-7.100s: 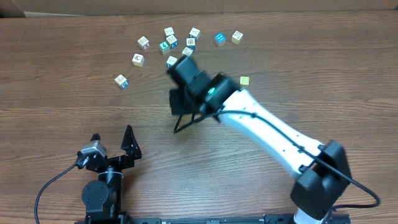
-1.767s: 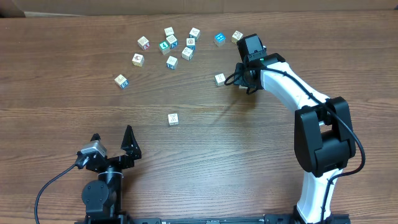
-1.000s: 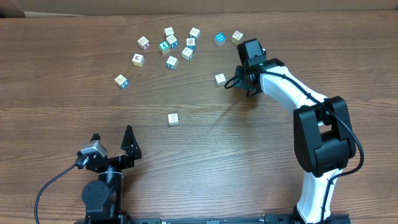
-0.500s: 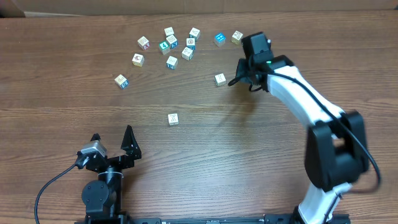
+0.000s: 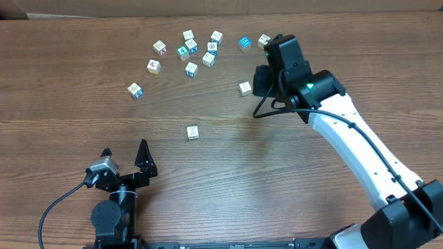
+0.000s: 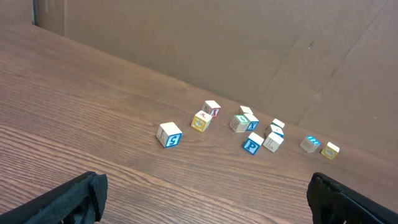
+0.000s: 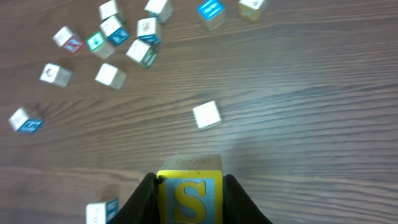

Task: Form a tower

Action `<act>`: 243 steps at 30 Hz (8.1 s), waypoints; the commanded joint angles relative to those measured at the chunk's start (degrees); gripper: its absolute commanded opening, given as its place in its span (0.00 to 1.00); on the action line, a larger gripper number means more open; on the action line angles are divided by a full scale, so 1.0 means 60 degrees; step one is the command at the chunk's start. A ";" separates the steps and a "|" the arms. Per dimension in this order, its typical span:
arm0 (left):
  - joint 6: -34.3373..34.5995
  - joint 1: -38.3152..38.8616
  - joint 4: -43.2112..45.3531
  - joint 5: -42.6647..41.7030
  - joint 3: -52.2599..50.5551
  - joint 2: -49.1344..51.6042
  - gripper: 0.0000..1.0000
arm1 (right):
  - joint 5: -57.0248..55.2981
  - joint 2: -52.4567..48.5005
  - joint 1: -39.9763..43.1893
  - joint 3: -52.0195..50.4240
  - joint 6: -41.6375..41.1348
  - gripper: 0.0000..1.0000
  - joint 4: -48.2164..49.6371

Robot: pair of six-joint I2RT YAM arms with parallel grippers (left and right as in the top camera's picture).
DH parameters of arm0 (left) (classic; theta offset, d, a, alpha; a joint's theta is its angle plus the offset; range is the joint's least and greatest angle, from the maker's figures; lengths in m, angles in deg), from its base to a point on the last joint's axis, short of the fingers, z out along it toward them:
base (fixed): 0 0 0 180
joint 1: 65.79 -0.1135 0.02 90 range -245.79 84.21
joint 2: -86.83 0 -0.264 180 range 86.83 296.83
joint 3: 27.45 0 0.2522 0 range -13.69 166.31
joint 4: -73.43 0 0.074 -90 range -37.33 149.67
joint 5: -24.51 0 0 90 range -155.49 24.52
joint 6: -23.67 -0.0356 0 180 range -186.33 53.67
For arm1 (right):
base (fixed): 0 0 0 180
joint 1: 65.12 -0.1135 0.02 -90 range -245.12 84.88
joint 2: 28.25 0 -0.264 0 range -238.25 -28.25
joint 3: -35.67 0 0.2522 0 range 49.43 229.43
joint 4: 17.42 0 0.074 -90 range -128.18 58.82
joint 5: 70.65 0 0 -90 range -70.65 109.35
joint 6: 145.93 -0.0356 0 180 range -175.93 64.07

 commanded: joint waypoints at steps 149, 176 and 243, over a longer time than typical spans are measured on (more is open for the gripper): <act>0.0062 0.0029 0.0018 -0.0047 -0.0033 -0.0073 1.00 | -0.1759 -0.3657 -0.4484 -0.0007 -0.2830 0.13 0.2131; 0.0062 0.0029 0.0018 -0.0047 -0.0033 -0.0073 1.00 | -0.1647 -0.3657 -0.4484 -0.0007 -0.2761 0.16 0.2160; 0.0062 0.0029 0.0018 -0.0047 -0.0033 -0.0073 1.00 | -0.1625 -0.2510 -0.0896 0.0623 -0.1490 0.94 0.0364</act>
